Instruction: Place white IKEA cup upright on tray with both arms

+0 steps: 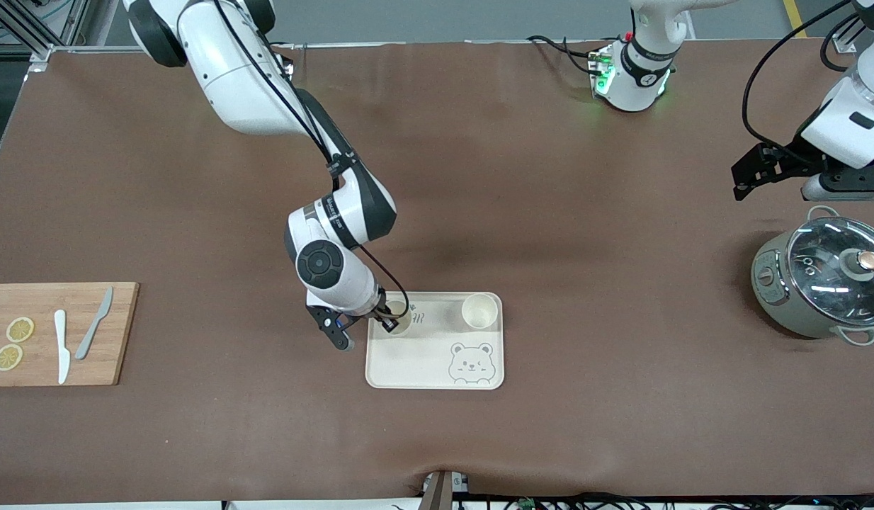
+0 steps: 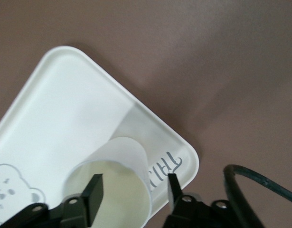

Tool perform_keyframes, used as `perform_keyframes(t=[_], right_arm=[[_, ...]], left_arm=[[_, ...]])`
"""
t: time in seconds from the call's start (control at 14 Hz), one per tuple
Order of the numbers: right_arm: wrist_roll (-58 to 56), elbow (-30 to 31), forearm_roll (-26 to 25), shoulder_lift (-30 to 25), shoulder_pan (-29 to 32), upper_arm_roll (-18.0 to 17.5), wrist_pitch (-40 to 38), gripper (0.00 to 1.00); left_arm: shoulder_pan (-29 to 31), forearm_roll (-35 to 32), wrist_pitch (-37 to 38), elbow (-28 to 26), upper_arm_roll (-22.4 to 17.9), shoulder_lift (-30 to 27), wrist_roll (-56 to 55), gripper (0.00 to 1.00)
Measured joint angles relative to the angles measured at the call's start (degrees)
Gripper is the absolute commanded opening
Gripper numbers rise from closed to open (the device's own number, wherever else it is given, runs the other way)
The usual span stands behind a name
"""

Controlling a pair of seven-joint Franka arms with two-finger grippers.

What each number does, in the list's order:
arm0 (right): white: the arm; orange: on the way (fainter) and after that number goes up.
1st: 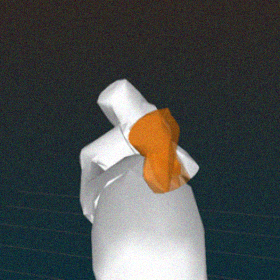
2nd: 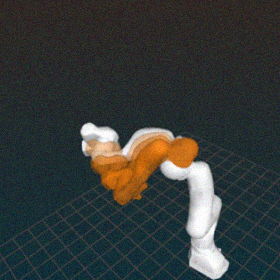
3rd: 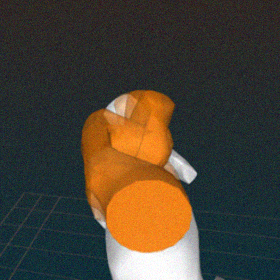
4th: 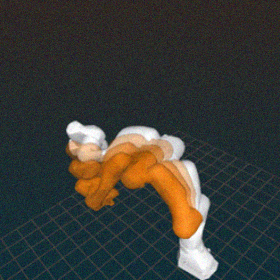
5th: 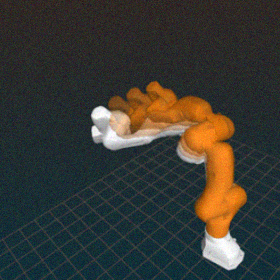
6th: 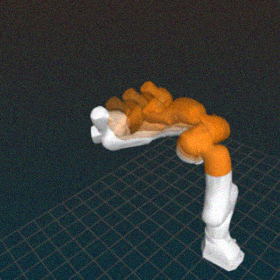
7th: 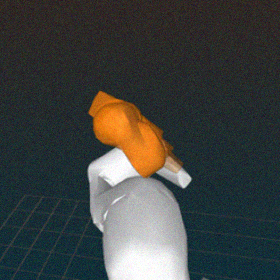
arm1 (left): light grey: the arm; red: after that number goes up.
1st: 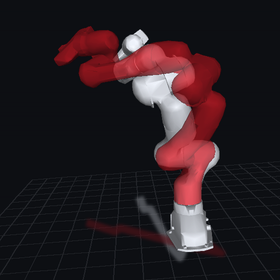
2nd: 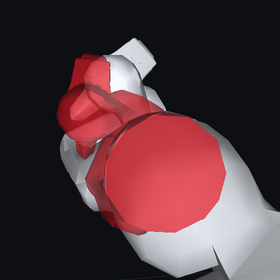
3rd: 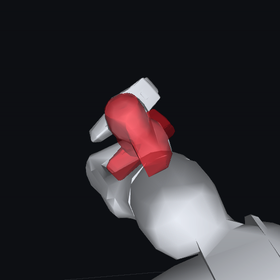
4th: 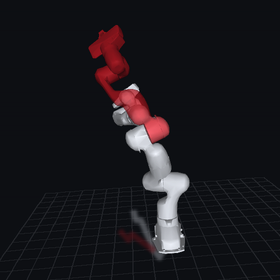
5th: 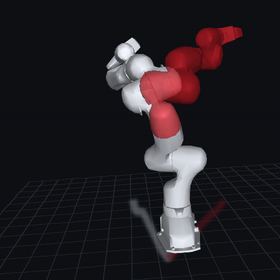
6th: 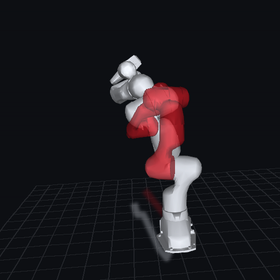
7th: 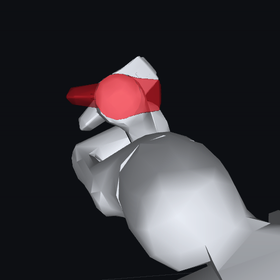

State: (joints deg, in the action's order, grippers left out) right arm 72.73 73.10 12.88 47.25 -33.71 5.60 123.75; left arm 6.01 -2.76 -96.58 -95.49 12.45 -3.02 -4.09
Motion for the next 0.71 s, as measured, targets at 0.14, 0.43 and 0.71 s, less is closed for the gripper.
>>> perform_keyframes(t=[0.14, 0.43, 0.71], right_arm=[[0.0, -0.7, 0.0, -1.0, 0.1, 0.4, -0.4, 1.00], [0.0, -1.6, 0.0, -6.4, 0.5, 3.0, -7.0, 1.00], [-5.3, -1.8, 0.0, -14.1, 5.2, 4.0, -18.1, 1.00]], left_arm=[[0.0, 0.0, 0.0, 0.3, 0.0, 1.0, 0.8, 1.00], [0.0, 0.4, 0.0, 0.8, 0.0, 2.2, 5.2, 1.00], [1.4, 2.6, 0.0, 1.2, 0.0, 2.2, 5.2, 1.00]])
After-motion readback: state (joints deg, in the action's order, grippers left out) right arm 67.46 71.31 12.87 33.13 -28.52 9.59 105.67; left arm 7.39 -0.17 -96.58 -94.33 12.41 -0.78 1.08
